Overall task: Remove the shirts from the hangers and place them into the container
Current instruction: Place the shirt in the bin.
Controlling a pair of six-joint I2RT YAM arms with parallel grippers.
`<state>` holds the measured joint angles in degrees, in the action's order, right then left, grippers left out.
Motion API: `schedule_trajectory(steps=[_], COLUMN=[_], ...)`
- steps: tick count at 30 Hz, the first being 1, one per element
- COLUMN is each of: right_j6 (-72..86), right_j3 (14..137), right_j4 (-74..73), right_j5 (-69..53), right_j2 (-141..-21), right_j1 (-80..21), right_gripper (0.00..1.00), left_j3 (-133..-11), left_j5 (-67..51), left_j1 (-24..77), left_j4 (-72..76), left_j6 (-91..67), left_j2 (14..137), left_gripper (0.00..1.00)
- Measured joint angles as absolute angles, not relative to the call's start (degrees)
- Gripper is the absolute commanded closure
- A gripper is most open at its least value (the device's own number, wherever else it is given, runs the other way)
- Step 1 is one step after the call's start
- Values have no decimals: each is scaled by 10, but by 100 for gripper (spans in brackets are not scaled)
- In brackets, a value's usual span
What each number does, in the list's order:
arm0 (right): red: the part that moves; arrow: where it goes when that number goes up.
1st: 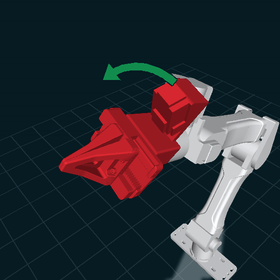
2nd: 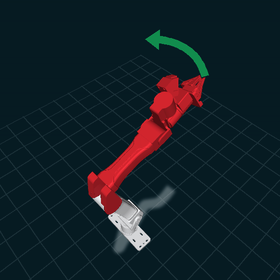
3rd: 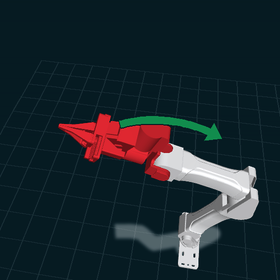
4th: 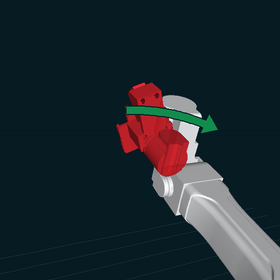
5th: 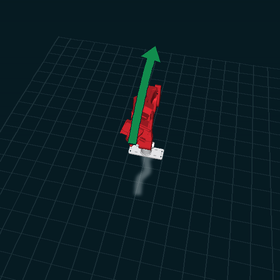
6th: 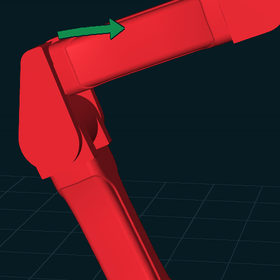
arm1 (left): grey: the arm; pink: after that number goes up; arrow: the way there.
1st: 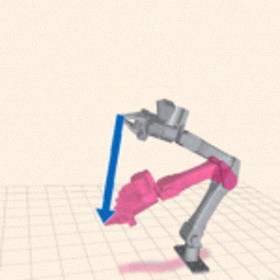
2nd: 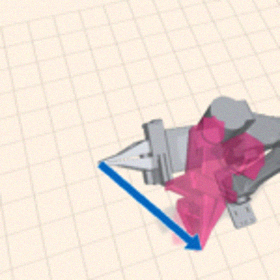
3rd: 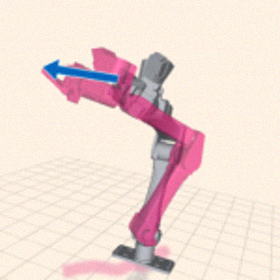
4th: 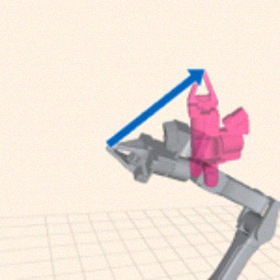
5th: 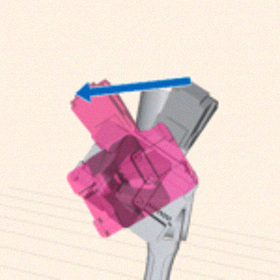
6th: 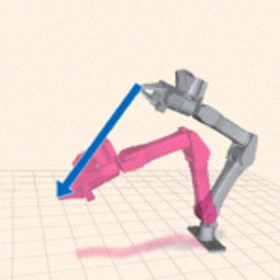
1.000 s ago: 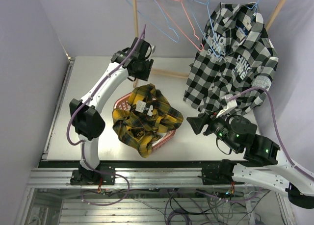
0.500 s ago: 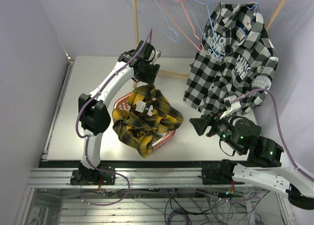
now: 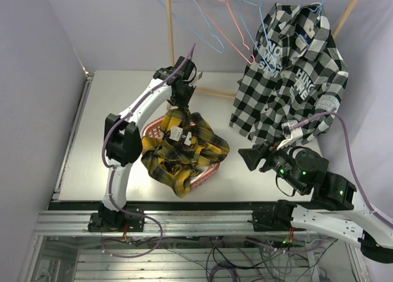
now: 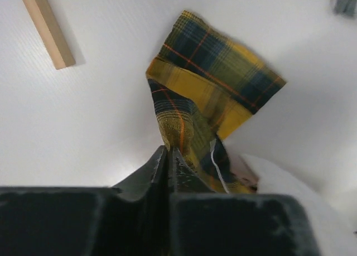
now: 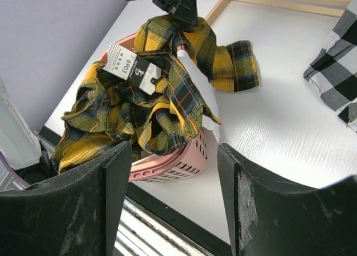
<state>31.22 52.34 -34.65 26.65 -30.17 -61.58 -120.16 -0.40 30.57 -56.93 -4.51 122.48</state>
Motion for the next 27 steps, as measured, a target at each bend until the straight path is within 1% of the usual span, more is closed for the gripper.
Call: schedule_trajectory(steps=[6,10,20,27], right_j6=[316,319,321,321], right_j3=[523,522,512,509], right_j4=[-348,-346,-336,-327], right_j5=[271,275,275,275], right_j2=[-297,-297,-315,-331], right_j1=[-616,-616,-616,-616], right_gripper=[37,37,38,38], left_j3=[-1179,-1138,-1086,-986], left_j5=[9,11,0,-51], left_j1=[306,306,307,310], left_j4=[-559,-527,-463,-411], left_j6=[-45,-49,-81,-90], left_j2=[1218,1176,983,830], left_gripper=[93,93,93,93])
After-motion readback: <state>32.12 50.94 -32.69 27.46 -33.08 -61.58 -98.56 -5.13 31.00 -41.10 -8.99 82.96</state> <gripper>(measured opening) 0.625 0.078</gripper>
